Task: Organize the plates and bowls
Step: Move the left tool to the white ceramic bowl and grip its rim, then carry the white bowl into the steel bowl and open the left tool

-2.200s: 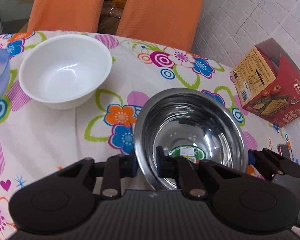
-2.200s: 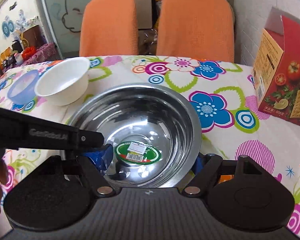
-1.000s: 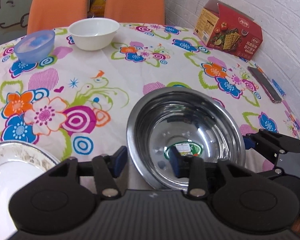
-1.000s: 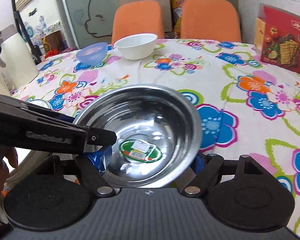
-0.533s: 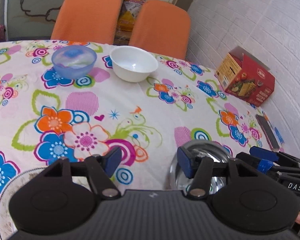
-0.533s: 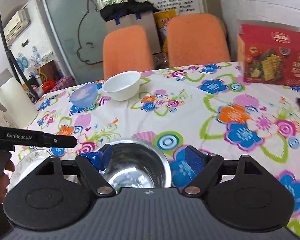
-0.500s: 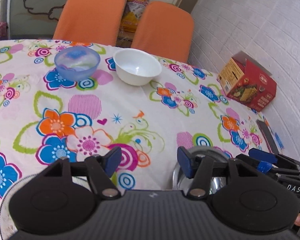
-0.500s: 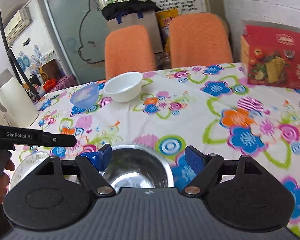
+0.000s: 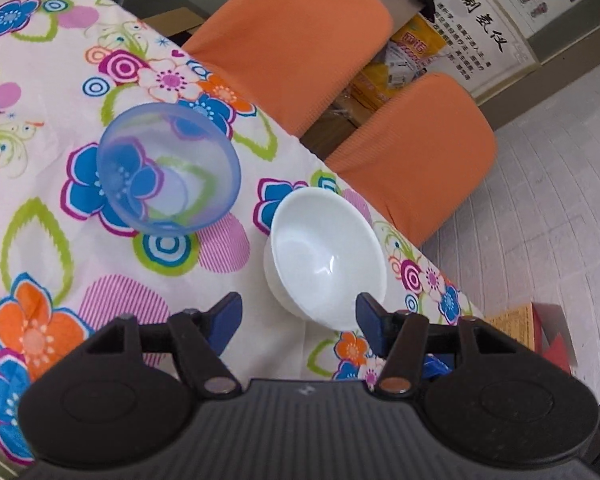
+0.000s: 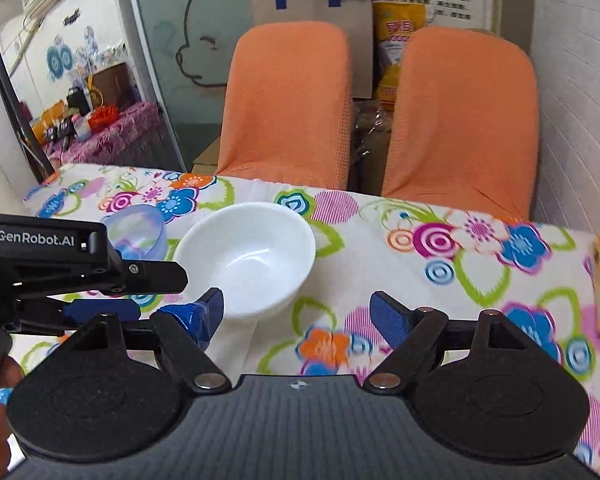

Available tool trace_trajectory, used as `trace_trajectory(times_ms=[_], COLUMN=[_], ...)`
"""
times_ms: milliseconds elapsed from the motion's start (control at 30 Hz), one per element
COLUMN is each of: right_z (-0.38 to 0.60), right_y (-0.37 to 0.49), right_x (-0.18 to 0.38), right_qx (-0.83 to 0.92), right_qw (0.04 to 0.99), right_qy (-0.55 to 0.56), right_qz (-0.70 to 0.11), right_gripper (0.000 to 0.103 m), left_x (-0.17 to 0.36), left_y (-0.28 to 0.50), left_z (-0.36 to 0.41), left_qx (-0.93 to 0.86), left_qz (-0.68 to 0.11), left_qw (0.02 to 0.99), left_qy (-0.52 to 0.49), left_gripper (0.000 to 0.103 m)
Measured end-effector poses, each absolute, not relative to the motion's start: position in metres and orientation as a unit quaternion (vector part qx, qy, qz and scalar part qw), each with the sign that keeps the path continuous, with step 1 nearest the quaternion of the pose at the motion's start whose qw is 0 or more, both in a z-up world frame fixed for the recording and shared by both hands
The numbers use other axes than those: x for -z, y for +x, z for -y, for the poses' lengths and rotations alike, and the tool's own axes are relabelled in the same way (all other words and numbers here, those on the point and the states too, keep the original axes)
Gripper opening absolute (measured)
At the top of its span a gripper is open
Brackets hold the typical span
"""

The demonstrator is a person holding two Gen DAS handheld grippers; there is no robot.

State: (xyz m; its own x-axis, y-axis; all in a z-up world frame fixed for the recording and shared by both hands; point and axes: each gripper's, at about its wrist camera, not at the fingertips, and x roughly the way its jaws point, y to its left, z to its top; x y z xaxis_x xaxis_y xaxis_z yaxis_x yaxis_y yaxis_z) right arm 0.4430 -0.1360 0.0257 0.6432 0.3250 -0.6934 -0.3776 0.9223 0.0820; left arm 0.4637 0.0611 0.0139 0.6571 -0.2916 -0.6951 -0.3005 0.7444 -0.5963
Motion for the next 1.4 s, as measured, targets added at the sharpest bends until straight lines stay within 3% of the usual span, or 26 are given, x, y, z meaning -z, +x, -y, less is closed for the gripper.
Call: trace_trajectory(times_ms=[500,533,667,767,1100,1400], right_z=[0.108,0.108,0.107,0.105,0.114,0.147], right_y=[0.486,0.487,0.486,0.48,0.437,0.339], right_x=[0.015,0.016,0.02,0.018,-0.003,-0.042], right_qx=[-0.236,-0.235,-0.235,-0.248,-0.247,-0.223], right_qw=[0.883,0.884,0.882,0.877,0.868,0.869], right_qy=[-0.09,-0.089,-0.08,-0.071,-0.058,-0.086], right_qz=[-0.394,-0.395,-0.401,-0.404,-0.428,-0.434], right_gripper=[0.06,0.06,0.059,0.058,0.059,0.061], left_x=[0.017,0.02,0.022,0.018,0.0,-0.036], left_y=[0.516,0.518,0.523,0.523,0.483,0.392], left_z=[-0.058,-0.057,-0.054,-0.05,-0.033,0.005], left_qx=[-0.008,-0.006,0.001,0.019,0.054,0.118], left_qz=[-0.443,-0.448,-0.454,-0.456,-0.481,-0.501], left_qw=[0.825,0.823,0.83,0.839,0.838,0.827], left_qy=[-0.351,-0.349,-0.325,-0.297,-0.25,-0.227], left_gripper=[0.058,0.055,0.022,0.007,0.007,0.007])
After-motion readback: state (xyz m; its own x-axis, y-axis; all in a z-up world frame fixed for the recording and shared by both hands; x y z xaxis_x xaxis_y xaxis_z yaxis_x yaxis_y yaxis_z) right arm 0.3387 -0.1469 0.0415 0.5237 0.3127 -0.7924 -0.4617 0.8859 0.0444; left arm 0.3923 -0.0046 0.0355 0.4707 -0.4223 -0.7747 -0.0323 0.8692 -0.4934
